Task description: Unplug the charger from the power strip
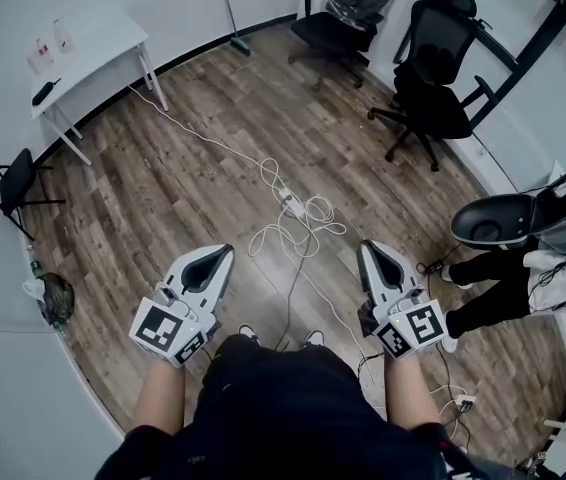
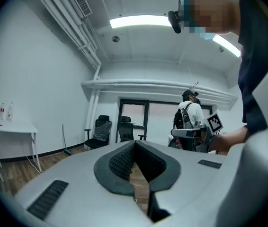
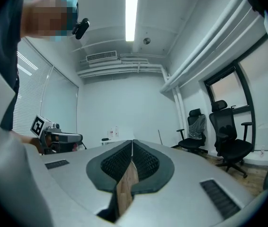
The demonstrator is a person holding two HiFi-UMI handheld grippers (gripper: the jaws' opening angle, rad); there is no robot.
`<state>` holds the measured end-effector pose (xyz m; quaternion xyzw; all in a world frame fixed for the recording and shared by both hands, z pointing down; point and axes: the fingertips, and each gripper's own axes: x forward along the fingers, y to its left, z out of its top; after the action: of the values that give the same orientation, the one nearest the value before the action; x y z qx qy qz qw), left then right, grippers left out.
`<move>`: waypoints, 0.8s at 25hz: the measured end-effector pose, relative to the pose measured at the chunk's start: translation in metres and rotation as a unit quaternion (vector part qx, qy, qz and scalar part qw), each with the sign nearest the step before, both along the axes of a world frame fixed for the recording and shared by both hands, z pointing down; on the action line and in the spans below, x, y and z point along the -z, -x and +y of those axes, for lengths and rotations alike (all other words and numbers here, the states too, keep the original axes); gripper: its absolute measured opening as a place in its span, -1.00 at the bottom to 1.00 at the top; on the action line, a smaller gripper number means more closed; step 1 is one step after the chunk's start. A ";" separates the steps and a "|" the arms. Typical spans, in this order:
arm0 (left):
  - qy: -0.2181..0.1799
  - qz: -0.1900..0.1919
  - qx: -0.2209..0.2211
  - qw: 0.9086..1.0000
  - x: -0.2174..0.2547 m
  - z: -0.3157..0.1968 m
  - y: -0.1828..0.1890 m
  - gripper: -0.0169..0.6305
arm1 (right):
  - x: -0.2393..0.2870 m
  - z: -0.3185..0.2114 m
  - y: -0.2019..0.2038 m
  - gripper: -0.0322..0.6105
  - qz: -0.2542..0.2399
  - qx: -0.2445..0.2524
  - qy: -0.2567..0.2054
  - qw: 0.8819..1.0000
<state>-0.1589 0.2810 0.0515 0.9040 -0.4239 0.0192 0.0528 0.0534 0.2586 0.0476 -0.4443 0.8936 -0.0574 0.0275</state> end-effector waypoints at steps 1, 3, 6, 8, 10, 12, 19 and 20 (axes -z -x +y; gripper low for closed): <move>0.000 -0.004 -0.001 1.000 -0.003 -0.001 0.005 -0.89 | -0.002 0.000 0.006 -0.82 0.003 -0.002 0.001 1.000; 0.004 -0.009 -0.003 1.000 -0.009 -0.005 0.018 -0.89 | -0.004 0.000 0.020 -0.82 0.009 -0.005 0.003 1.000; 0.013 0.006 -0.007 1.000 -0.015 -0.011 0.039 -0.89 | -0.008 0.000 0.036 -0.82 0.017 -0.014 0.008 1.000; 0.019 0.014 -0.003 1.000 -0.020 -0.016 0.054 -0.89 | -0.013 0.000 0.046 -0.82 0.020 -0.019 0.013 1.000; 0.030 0.025 0.000 0.999 -0.027 -0.021 0.068 -0.89 | -0.018 0.002 0.059 -0.82 0.028 -0.018 0.019 0.999; 0.041 0.038 0.003 0.998 -0.034 -0.026 0.080 -0.89 | -0.024 0.004 0.069 -0.82 0.037 -0.014 0.025 0.999; 0.054 0.030 0.006 0.998 -0.051 -0.046 0.083 -0.89 | -0.042 -0.019 0.061 -0.82 0.023 -0.026 0.050 0.998; 0.055 0.026 0.006 0.998 -0.053 -0.049 0.081 -0.89 | -0.044 -0.025 0.061 -0.82 0.022 -0.024 0.050 0.998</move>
<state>-0.2401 0.2316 0.1041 0.8975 -0.4258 0.0193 0.1137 -0.0075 0.2331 0.0913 -0.4675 0.8791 -0.0921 -0.0130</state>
